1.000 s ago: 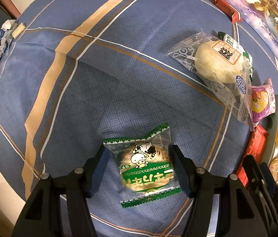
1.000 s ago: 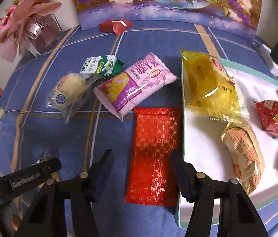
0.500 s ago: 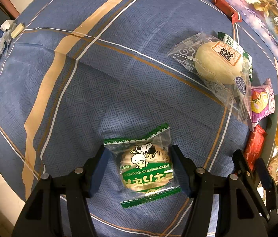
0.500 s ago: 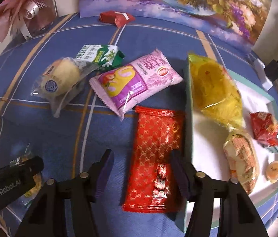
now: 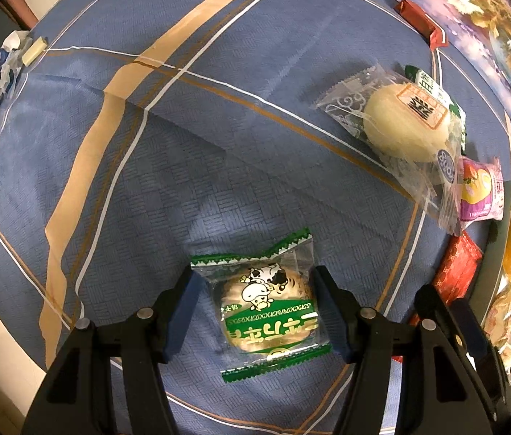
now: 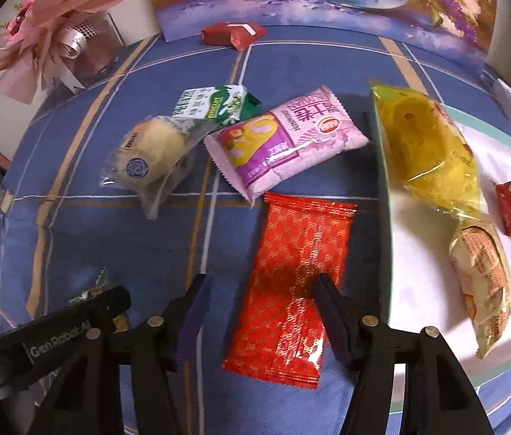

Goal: Organize snacks
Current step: 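Grasp the long red patterned packet with right tool while left holds green packet, then lift both held packets and carry them over the white tray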

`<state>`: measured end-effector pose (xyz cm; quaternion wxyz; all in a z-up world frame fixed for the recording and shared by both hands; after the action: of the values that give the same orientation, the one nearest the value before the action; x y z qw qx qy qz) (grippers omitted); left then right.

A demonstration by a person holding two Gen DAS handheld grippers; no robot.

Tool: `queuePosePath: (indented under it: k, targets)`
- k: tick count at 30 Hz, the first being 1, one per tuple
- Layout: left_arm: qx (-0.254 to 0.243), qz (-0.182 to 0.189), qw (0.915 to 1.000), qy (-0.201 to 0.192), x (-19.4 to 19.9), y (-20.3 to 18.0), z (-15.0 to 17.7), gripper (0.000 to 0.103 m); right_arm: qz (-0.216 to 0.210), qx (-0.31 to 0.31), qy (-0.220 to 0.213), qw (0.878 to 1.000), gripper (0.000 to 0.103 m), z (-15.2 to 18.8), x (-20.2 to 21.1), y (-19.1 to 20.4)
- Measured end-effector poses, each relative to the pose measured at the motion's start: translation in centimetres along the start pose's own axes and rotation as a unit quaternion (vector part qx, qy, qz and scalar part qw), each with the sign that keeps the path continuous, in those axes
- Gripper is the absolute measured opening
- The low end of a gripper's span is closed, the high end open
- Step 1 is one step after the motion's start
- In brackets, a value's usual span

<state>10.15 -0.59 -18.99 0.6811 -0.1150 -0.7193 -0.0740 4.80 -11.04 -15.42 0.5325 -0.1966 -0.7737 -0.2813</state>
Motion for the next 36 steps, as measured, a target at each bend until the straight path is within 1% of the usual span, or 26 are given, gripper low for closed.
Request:
queuePosePath:
  k: [3,4,5,6,7,8,13,17,21,23,27,32,36]
  targets:
    - [0.000,0.003,1.0000,0.000,0.2,0.5,0.0,0.064,-0.039,-0.018,0.014,0.999,0.058,0.1,0.3,0.3]
    - [-0.001,0.001,1.0000,0.000,0.2,0.5,0.0,0.064,-0.039,-0.017,0.012,0.999,0.056,0.1,0.4,0.3]
    - [-0.003,0.000,1.0000,0.000,0.2,0.6,0.0,0.064,-0.031,-0.014,0.007,0.999,0.056,0.1,0.5,0.3]
    - [-0.004,-0.002,1.0000,0.000,0.2,0.7,0.0,0.064,-0.017,-0.010,-0.003,1.000,0.056,0.2,0.7,0.4]
    - [-0.004,-0.002,1.0000,0.000,0.2,0.8,0.1,0.064,0.006,0.001,-0.017,1.000,0.056,0.1,0.9,0.2]
    - [-0.004,-0.001,1.0000,0.000,0.3,0.9,0.1,0.064,0.014,0.004,-0.022,1.000,0.056,-0.1,1.0,0.2]
    - [-0.006,-0.005,1.0000,0.002,0.6,0.8,0.3,0.064,0.048,-0.015,-0.014,0.999,0.056,-0.3,0.1,-1.8]
    - [-0.013,-0.011,0.9998,0.005,0.4,0.0,0.5,0.064,0.051,-0.019,-0.007,0.998,0.056,-0.2,-0.2,-2.6]
    - [-0.026,-0.014,0.9995,0.008,0.3,-1.0,0.7,0.064,0.056,0.002,-0.007,0.998,0.055,0.4,-0.5,-1.4]
    - [-0.032,-0.019,0.9993,0.008,0.2,-1.4,0.8,0.061,0.063,0.021,-0.009,0.998,0.055,0.7,-0.7,-0.8]
    - [-0.034,-0.022,0.9991,0.006,0.2,-1.8,0.9,0.058,0.080,0.041,-0.011,0.996,0.057,1.2,-1.0,-0.2]
    - [-0.037,-0.029,0.9989,0.001,0.1,-2.3,1.0,0.057,0.080,0.042,-0.011,0.996,0.058,1.5,-1.0,0.3]
    - [-0.038,-0.032,0.9988,-0.001,-0.1,-2.5,1.0,0.057,0.077,0.040,-0.012,0.996,0.058,1.7,-1.1,0.0]
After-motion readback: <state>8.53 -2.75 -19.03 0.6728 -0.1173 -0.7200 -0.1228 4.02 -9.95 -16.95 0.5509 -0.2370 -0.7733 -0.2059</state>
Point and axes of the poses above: each gripper's, at about its wrist camera, not at the fingertips, and x roughly against the way its jaws point, y to its left, z to its underside, the point moved 7 cm from there along -x, roughly the way its jaws point, and after that the axes turned 11 degrees about -x, right-handed, at the moved point
